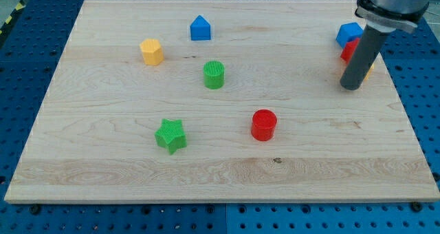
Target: Move arm on top right to green circle
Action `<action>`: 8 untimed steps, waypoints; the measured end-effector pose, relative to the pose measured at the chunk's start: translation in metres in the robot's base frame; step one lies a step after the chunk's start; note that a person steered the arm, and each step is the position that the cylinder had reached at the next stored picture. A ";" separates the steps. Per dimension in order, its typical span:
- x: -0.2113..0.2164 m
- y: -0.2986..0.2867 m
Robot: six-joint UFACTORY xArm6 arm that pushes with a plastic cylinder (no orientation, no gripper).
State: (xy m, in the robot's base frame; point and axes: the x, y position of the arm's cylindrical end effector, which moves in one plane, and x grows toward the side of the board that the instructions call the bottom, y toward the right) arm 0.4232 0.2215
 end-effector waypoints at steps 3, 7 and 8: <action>0.057 0.014; 0.036 -0.063; 0.028 -0.081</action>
State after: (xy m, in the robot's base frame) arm 0.4510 0.1401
